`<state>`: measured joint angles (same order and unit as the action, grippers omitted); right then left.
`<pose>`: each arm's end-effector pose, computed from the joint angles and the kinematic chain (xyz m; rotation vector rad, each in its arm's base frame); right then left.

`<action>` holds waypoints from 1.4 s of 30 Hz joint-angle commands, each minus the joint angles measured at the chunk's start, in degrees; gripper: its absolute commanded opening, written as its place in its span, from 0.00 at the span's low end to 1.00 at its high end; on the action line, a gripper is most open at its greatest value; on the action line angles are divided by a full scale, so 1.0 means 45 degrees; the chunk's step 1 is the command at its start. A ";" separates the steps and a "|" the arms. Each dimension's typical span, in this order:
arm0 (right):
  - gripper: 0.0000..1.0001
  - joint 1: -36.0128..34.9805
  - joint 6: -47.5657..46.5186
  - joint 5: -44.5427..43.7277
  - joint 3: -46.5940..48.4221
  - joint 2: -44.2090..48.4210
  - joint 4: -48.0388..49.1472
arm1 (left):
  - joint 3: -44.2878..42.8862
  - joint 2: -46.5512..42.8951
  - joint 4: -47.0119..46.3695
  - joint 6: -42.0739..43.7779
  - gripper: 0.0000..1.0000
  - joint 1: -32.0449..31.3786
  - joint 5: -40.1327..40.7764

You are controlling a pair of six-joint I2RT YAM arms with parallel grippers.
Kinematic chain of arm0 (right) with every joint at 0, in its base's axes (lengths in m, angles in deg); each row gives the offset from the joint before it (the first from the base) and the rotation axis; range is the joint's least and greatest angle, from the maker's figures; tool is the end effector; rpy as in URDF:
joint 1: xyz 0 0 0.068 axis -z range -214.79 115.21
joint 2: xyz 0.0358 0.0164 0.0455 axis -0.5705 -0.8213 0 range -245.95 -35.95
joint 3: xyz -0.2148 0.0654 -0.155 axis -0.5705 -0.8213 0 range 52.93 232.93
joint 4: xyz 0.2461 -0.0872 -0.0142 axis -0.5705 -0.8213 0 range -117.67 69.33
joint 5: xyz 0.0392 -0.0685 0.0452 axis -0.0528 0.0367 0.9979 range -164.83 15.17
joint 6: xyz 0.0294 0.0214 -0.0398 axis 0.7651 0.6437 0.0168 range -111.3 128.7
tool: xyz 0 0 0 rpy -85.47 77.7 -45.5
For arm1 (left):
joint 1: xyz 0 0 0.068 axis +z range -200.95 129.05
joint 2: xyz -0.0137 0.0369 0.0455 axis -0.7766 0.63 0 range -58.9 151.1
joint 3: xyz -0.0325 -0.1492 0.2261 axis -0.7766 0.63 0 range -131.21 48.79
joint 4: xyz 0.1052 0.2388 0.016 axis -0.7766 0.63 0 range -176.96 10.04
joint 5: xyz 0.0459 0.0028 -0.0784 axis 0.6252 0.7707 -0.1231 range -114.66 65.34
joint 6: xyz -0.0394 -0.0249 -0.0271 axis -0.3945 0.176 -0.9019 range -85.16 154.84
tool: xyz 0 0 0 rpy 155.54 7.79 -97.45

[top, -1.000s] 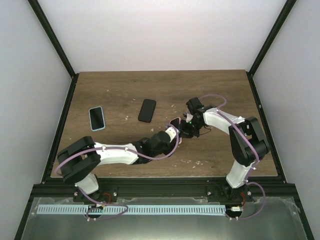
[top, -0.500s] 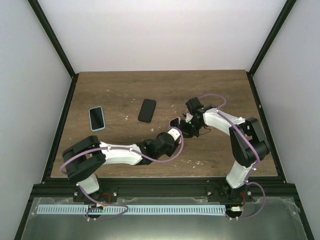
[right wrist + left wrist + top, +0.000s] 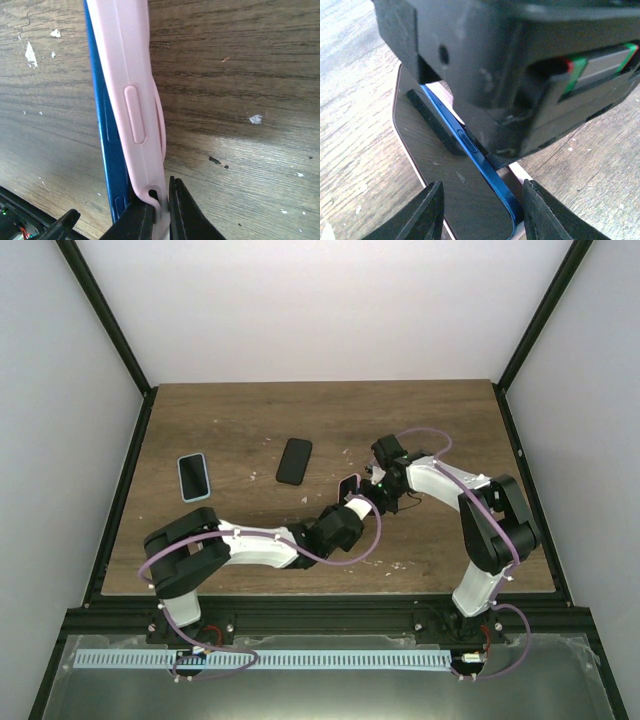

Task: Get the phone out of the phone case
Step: Remove the phone case from the phone.

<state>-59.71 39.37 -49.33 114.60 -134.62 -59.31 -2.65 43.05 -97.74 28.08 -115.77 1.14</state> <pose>0.2820 0.1478 0.1721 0.0655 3.0296 0.7842 0.1665 -0.3177 0.1531 0.8522 2.0179 -0.1929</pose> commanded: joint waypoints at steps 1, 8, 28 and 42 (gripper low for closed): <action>0.01 0.0117 -0.0164 -0.0139 -0.0130 0.0200 -0.0107 | 0.0018 0.0460 0.0188 0.0608 0.45 0.0112 0.1325; 0.01 0.0346 -0.0293 0.0339 -0.0258 0.0298 -0.0101 | 0.0184 0.0853 0.0669 0.1364 0.55 0.0006 0.2734; 0.01 0.0701 -0.0635 0.0616 -0.0747 0.0557 0.0276 | 0.0179 0.1486 -0.1167 0.3340 0.05 -0.0590 0.4943; 0.01 0.0935 -0.0767 -0.1770 -0.1604 0.1924 0.0949 | 0.1500 -0.0665 -0.1372 0.0980 0.00 -0.0538 0.3954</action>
<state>-57.68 38.78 -45.05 109.71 -128.83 -53.89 0.93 44.66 -107.29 35.77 -119.48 15.52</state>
